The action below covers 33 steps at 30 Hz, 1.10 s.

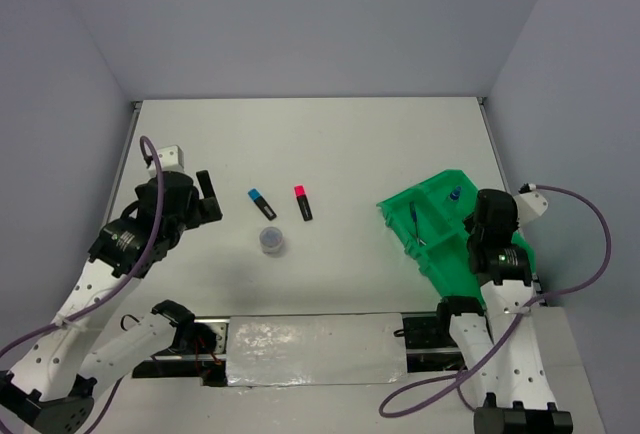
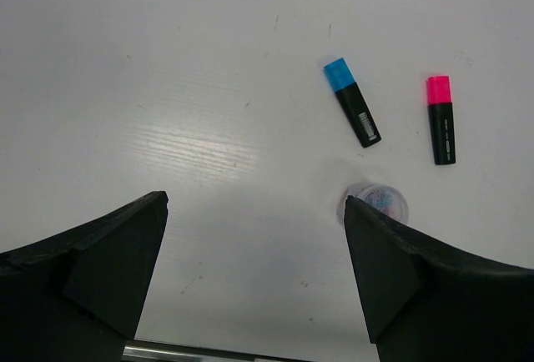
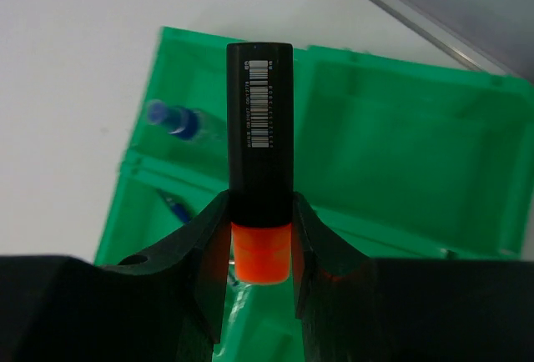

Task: Sort the stationery into containers
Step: Place the stationery in the storage box.

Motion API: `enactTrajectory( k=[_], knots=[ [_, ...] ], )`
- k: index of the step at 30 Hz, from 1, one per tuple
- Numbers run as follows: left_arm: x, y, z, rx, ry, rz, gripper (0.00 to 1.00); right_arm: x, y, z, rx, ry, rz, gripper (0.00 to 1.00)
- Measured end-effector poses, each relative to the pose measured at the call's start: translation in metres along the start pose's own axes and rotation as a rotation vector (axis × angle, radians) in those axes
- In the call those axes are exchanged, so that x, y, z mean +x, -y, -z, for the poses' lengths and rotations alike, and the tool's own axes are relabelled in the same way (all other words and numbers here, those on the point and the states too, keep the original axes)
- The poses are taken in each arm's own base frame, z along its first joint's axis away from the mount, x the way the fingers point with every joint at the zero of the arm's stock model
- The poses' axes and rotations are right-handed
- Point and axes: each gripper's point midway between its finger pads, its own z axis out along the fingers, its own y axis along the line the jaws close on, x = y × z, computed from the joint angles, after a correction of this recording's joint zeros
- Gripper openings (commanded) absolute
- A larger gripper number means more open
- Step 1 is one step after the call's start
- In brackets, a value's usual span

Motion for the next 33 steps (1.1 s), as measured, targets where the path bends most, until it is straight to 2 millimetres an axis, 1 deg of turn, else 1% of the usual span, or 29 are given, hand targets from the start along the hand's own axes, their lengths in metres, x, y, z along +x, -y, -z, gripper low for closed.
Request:
enactTrajectory(
  k=[2,5,9,13,17,22,33],
  knots=[
    [0.0,0.002,0.002,0.014,0.002,0.002,0.99,0.006,0.018,-0.006,0.093,-0.022,-0.01,0.0],
    [-0.001,0.004,0.003,0.032,0.005,-0.003,0.99,0.007,0.043,-0.012,0.216,-0.029,-0.032,0.0],
    [0.0,0.007,0.003,0.05,-0.003,-0.013,0.99,0.006,0.063,-0.018,0.301,-0.031,-0.064,0.0],
    [-0.001,0.01,0.004,0.066,0.001,-0.01,0.99,0.021,0.076,-0.029,0.362,-0.084,-0.057,0.0],
    [-0.003,0.012,0.005,0.081,0.008,-0.005,0.99,0.033,0.081,-0.035,0.387,-0.127,-0.039,0.02],
    [-0.002,0.015,0.005,0.1,0.003,-0.014,0.99,0.03,0.082,-0.038,0.387,-0.115,-0.049,0.03],
    [-0.003,0.02,0.007,0.128,0.007,-0.021,0.99,0.034,0.081,-0.045,0.389,-0.112,-0.09,0.04]
  ],
)
